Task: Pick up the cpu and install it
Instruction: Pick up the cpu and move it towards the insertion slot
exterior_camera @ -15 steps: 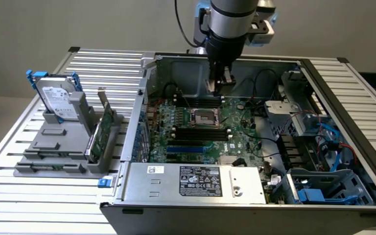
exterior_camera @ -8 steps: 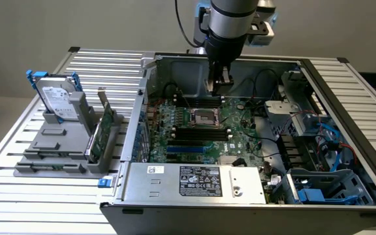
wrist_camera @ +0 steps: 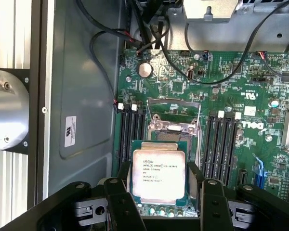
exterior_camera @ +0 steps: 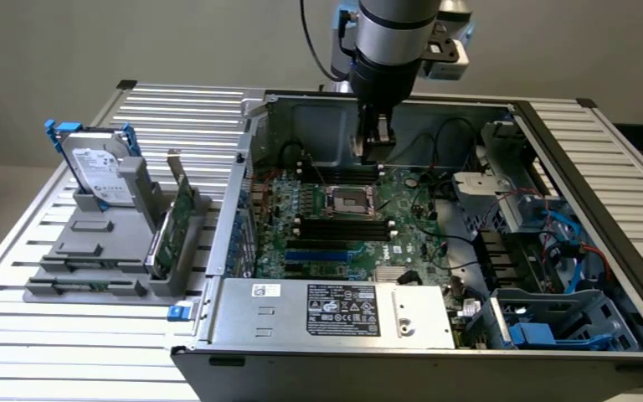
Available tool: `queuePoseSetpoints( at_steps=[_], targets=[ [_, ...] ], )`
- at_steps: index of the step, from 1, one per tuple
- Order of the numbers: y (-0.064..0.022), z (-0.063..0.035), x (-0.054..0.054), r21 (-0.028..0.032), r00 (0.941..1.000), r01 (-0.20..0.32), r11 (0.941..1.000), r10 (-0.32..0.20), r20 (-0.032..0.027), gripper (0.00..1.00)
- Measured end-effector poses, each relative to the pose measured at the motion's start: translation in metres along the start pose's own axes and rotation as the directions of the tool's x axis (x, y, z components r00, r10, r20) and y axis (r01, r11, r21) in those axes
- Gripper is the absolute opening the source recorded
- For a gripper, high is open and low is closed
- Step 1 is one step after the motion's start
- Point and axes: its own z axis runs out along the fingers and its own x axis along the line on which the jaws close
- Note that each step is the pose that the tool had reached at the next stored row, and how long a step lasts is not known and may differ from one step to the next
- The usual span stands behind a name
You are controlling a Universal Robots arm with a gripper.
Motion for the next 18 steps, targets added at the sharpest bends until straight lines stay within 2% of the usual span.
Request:
queuePoseSetpoints(
  at_steps=[6,10,11,14,15,18],
  targets=[
    [-0.0016,0.0,0.0,0.0016,0.9996,-0.03,0.9996,0.03,0.0008,0.55],
    [-0.006,0.0,0.0,0.0024,0.9994,-0.035,0.9994,0.035,0.0014,0.55],
    [-0.0087,0.0002,0.0,0.0022,0.9994,-0.035,0.9994,0.035,0.004,0.55],
    [-0.0175,0.0012,0.001,0.0018,0.9991,-0.036,0.9993,0.036,0.0211,0.55],
    [-0.0196,0.0015,0.001,-0.0008,0.999,-0.036,0.9993,0.036,0.0278,0.55],
    [-0.0225,0.0019,0.003,-0.0177,0.9986,-0.032,0.9993,0.033,0.0422,0.55]
  ],
)
